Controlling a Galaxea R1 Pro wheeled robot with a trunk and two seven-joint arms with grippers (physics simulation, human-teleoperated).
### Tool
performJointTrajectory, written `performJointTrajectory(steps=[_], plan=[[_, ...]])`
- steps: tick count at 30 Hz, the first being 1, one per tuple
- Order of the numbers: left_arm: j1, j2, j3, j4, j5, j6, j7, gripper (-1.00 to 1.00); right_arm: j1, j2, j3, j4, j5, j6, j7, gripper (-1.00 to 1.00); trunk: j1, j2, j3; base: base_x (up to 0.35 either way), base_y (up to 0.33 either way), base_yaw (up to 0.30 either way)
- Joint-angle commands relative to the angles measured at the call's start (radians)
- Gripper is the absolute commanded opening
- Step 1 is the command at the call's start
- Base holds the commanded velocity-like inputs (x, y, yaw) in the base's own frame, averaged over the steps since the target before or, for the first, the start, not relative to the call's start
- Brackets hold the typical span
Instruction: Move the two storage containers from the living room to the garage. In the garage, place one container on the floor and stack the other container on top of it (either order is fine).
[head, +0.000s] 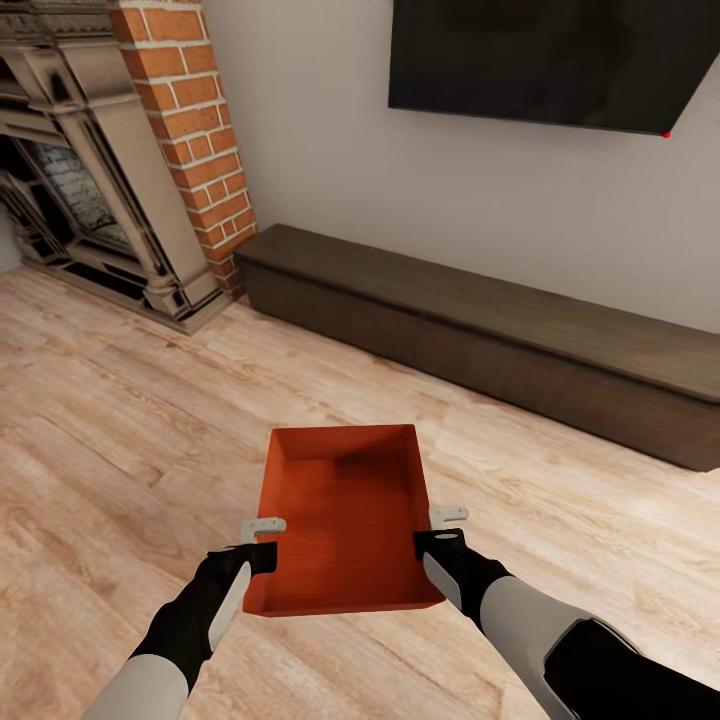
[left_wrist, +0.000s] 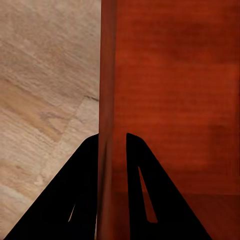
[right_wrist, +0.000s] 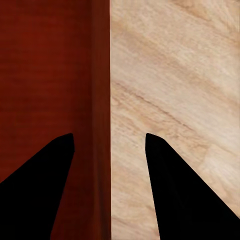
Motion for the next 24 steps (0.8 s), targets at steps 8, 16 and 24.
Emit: performJointTrajectory(steps=[8,16,24], plan=[[0.000,0.007,-0.004,0.004,-0.012,0.008,0.015,-1.00,-0.001,0.001,0.023,-0.006,-0.006,0.001,0.006,-1.00,-0.031,0.056,0.025,0.000,0.000,0.000],[0.000,0.007,-0.004,0.004,-0.012,0.008,0.015,-1.00,-0.001,0.001,0.023,-0.007,-0.006,-0.001,0.006,-1.00,-0.061,0.112,0.050,0.000,0.000,0.000],[0.000,0.007,-0.004,0.004,-0.012,0.008,0.015,-1.00,-0.001,0.001,0.023,-0.008,-0.006,-0.002,0.004,-1.00,-0.092,0.168,0.075,0.000,0.000,0.000]])
